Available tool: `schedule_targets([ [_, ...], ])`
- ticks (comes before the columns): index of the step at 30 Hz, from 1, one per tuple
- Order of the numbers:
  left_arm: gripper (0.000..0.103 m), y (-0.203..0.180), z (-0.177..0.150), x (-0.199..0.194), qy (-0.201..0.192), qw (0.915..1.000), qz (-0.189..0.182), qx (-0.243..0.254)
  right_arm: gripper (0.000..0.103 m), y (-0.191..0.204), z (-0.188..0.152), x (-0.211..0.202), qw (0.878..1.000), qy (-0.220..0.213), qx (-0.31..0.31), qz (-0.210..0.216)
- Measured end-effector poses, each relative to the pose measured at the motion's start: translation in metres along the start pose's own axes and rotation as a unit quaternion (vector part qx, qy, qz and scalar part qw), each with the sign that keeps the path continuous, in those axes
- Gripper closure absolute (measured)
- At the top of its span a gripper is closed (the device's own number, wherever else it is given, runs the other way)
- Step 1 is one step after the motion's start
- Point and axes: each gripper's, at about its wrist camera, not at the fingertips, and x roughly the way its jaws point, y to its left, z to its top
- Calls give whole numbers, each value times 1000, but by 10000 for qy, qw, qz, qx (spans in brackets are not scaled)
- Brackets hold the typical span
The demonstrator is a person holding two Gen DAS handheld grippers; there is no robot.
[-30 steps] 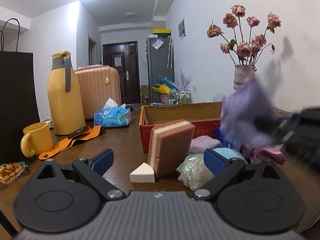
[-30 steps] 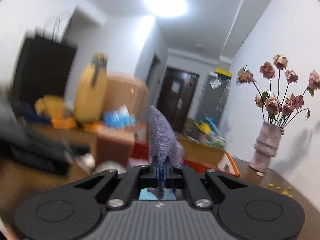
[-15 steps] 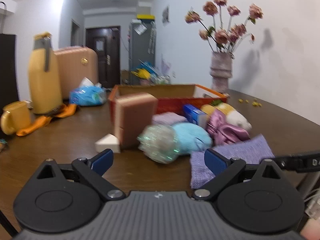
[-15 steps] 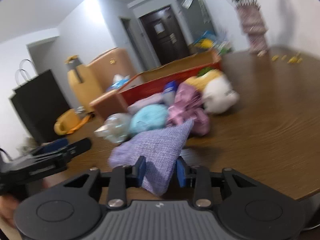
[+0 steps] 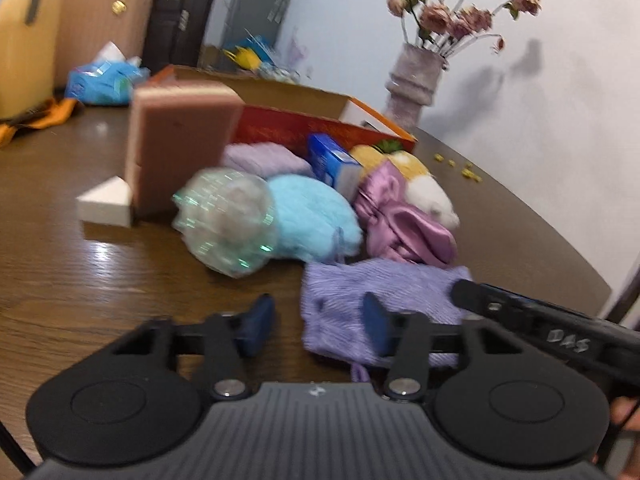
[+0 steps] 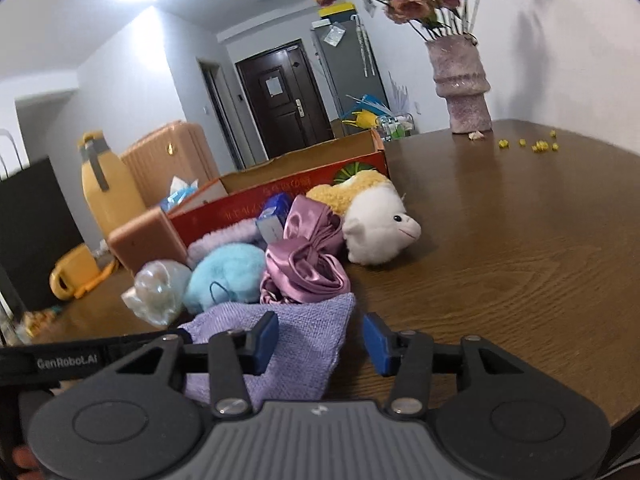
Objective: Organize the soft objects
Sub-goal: 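Grasp the purple cloth pouch with the right gripper and lift it, then carry the purple pouch over the cardboard box with the right gripper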
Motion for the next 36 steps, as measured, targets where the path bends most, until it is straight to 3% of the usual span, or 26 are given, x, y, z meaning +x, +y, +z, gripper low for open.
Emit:
schedule_targets([
  [2, 77, -3, -1, 0, -19, 10000, -66, 31, 75, 7, -4, 4, 9996, 48, -258, -65],
  [4, 86, -8, -3, -2, -116, 9998, 96, 132, 88, 11, -8, 7, 9988, 138, -424, -181],
  [5, 88, -11, -3, -3, -121, 9996, 132, 223, 89, 14, -9, 7, 9982, 164, -517, -239],
  [9, 95, -16, -7, -6, -84, 9992, 192, 353, 91, 22, -11, 8, 9965, 190, -710, -392],
  [13, 99, -21, -13, -16, -114, 9985, 225, 477, 100, 30, -18, 2, 9953, 118, -864, -426],
  [25, 100, -24, -10, -71, -853, 9946, 167, 570, 101, 47, -7, -46, 9953, -621, -710, -219],
  [31, 100, -19, 45, -91, -1425, 9878, -65, 631, 101, 61, 56, -39, 9919, -927, -844, 196],
  [34, 100, -10, 101, -85, -1612, 9843, -17, 721, 101, 65, 113, -8, 9911, -841, -923, 469],
  [36, 100, 1, 142, -71, -1484, 9858, -60, 780, 101, 71, 153, 25, 9907, -669, -1035, 570],
])
